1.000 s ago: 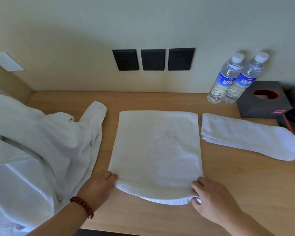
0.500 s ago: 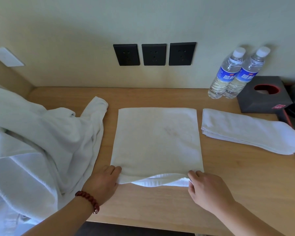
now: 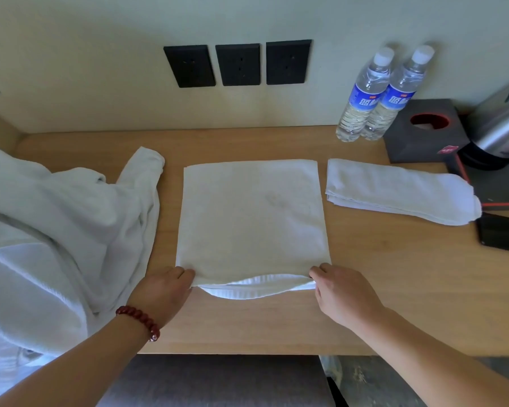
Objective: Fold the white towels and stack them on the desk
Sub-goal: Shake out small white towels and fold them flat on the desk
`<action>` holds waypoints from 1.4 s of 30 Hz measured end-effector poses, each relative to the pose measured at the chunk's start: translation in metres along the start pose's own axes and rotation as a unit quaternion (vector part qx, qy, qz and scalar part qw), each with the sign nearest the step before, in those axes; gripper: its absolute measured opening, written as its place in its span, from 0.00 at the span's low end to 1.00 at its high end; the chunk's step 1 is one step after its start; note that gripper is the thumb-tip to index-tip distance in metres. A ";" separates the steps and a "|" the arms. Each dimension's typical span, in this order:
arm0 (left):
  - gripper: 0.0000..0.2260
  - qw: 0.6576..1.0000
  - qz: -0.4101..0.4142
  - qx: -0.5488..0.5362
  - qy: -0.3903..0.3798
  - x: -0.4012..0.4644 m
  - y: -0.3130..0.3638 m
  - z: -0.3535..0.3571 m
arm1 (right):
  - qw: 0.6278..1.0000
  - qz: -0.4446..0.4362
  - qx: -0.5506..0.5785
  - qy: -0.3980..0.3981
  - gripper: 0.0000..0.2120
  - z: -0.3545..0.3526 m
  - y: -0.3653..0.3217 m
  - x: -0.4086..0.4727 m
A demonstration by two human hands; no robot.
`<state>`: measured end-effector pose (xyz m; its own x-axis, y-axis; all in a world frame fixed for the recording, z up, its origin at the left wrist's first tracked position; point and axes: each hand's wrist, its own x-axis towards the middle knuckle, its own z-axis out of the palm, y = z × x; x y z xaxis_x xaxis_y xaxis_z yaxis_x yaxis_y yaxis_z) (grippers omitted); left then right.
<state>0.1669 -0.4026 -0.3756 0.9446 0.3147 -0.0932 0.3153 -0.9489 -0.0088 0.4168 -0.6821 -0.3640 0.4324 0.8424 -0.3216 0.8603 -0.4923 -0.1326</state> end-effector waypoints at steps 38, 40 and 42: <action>0.14 1.000 0.006 0.004 -0.011 0.009 0.069 -0.005 | 0.980 0.123 0.154 0.039 0.16 0.007 0.005 -0.006; 0.07 1.000 0.012 -0.018 -0.015 0.008 0.065 -0.003 | 0.979 0.119 0.159 0.038 0.15 0.008 0.007 -0.007; 0.07 0.999 -0.007 -0.040 -0.023 0.006 0.060 -0.004 | 0.978 0.123 0.162 0.033 0.12 0.009 0.008 -0.007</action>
<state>0.1917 -0.4576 -0.3725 0.9352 0.3257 -0.1389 0.3373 -0.9388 0.0697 0.4185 -0.6940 -0.3717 0.6418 0.6960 -0.3218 0.6009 -0.7173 -0.3527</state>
